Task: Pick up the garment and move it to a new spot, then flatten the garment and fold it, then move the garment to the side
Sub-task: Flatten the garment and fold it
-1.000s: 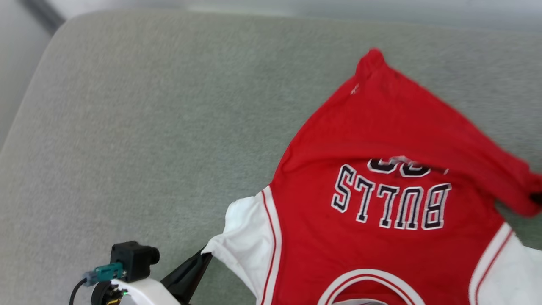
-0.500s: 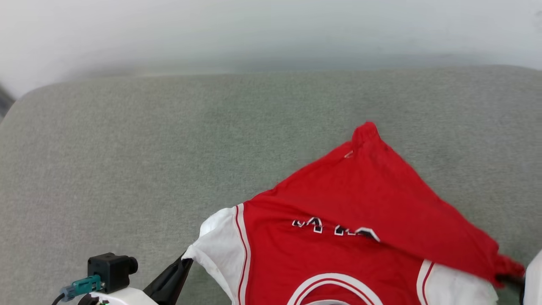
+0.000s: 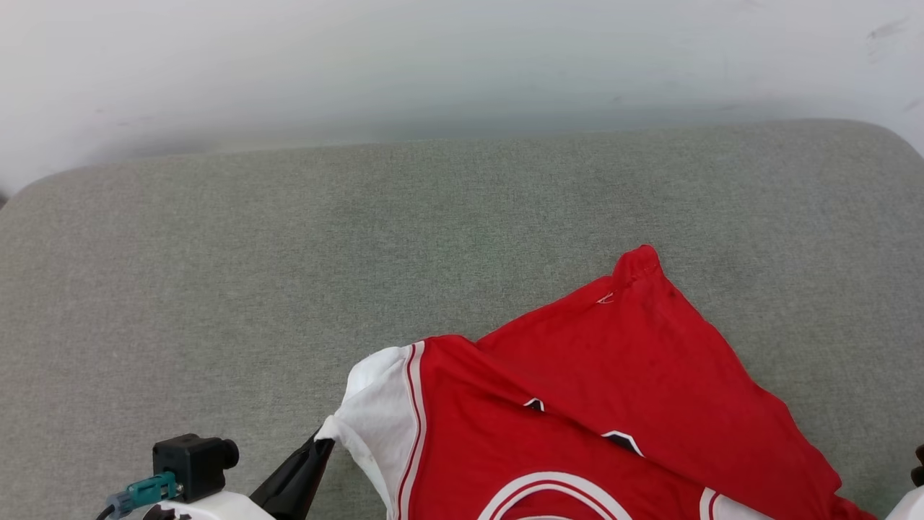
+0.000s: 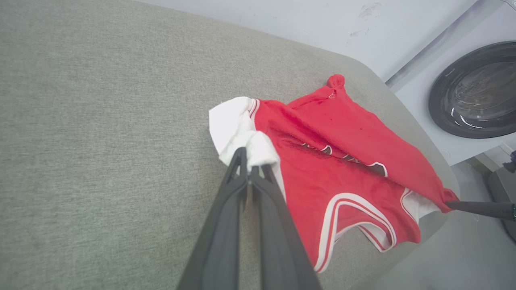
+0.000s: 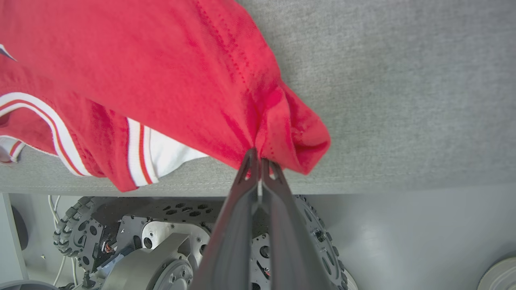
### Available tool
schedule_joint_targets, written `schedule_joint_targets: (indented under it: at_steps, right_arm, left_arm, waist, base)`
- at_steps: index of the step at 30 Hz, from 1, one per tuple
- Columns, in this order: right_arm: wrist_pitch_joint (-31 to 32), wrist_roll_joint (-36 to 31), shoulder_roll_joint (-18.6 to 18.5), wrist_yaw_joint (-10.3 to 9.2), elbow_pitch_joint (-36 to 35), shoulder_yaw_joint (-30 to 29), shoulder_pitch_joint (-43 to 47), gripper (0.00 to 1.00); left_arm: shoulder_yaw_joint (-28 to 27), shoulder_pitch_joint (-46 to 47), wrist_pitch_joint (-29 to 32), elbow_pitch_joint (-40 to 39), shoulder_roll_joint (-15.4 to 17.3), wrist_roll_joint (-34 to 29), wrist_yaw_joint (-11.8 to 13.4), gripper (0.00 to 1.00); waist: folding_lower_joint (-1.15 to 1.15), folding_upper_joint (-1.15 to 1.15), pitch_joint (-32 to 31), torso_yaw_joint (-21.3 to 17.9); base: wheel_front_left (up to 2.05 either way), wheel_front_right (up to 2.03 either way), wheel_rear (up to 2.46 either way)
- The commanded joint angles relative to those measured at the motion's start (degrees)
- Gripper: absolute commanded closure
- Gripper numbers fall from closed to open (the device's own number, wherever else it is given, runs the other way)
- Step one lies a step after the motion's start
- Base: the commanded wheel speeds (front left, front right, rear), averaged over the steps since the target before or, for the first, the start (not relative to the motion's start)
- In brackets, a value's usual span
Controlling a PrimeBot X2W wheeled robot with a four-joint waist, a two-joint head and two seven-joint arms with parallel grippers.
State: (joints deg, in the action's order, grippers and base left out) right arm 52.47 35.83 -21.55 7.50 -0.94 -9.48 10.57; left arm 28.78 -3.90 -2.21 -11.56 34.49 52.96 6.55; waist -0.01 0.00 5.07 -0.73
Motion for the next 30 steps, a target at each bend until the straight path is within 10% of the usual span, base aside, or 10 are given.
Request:
schedule_joint_targets:
  at_steps: [1,2,3,4,18,30]
  right_arm:
    - [-0.43,0.45,-0.35,-0.02,0.08,0.25,0.43,1.0]
    - [-0.49,0.58,-0.65,-0.02,-0.11,0.44,0.23,1.0]
    - [-0.85,0.81,-1.2,-0.02,-0.68,0.77,-0.12,0.64]
    - [-1.37,1.0,-1.63,-0.02,-1.07,0.88,-0.58,0.0]
    - [3.34,2.96,-6.37,-0.02,-9.95,3.5,-15.23,0.0]
    - [8.6,-4.15,-3.44,-0.02,2.42,7.65,-36.24,0.0]
  left_arm:
    - [0.02,-0.02,-0.03,-0.11,0.07,-0.14,-0.14,1.0]
    - [0.04,0.03,0.03,-0.23,0.18,-0.2,-0.13,1.0]
    - [0.04,0.12,0.06,-0.4,0.26,-0.28,-0.12,1.0]
    - [0.07,0.23,0.1,-0.54,0.3,-0.35,-0.13,1.0]
    - [1.73,4.3,1.67,-4.96,0.82,-3.83,0.25,1.0]
    - [3.6,10.37,2.9,-8.37,-1.87,-4.57,-1.51,1.0]
  waist:
    - [0.01,0.0,0.04,0.17]
    - [0.01,0.0,0.12,0.28]
    - [0.01,0.0,0.31,0.43]
    - [0.01,0.0,0.51,0.63]
    - [0.01,0.0,6.18,5.55]
    - [0.01,0.0,15.01,13.28]
  base:
    - [0.0,0.0,0.0]
    - [0.0,0.0,0.0]
    - [0.0,0.0,0.0]
    - [0.0,0.0,0.0]
    - [0.0,0.0,0.0]
    - [0.0,0.0,0.0]
